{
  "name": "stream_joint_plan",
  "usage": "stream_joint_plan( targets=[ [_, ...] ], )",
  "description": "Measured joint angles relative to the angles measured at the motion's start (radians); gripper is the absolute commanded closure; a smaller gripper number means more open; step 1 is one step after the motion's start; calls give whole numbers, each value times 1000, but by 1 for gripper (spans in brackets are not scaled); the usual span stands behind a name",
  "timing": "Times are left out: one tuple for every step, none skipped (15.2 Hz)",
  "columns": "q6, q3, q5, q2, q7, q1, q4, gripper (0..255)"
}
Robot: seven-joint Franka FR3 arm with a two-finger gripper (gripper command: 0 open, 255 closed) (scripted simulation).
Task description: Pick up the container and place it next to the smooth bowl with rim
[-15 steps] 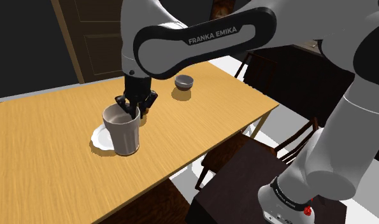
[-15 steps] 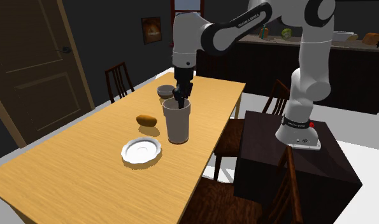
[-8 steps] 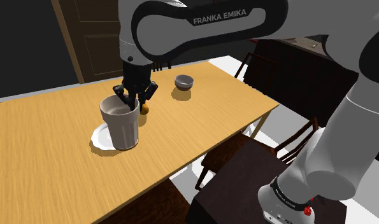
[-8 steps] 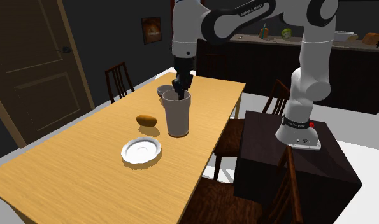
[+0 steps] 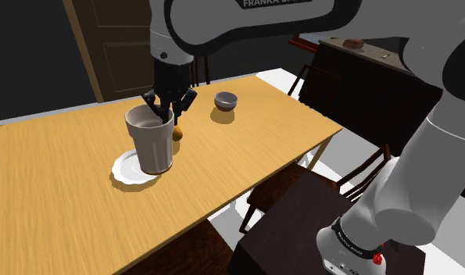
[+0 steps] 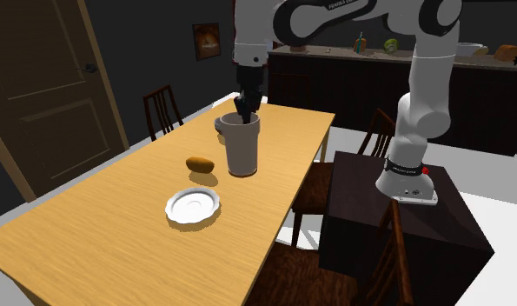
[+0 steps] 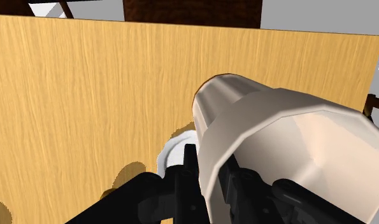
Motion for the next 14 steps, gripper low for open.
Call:
stream_joint_plan(
  targets=[
    [3,-8,3,-2,-20,-11,-6,255],
    [5,-18,8,-8,-45,-26,-15,255],
    [8,-28,9,-5,-67,-38,-16,255],
    [8,-35,11,-4,-85,-48,-16,255],
    [12,-44,14,-5,-106,-60,-22,255],
    [22,-55,18,-7,-134,-75,-35,255],
    [24,-64,17,1,-154,-86,-31,255],
    [20,-72,14,15,-170,-95,-15,255],
    [28,-82,16,18,-195,-109,-21,255],
    [25,-91,18,18,-219,-122,-20,255],
    [33,-99,23,10,-238,-134,-36,255],
    [29,-107,19,28,-256,-143,-16,255],
    [34,-117,17,44,-277,-155,-7,255],
    [42,-126,17,53,-299,-167,-8,255]
  ],
)
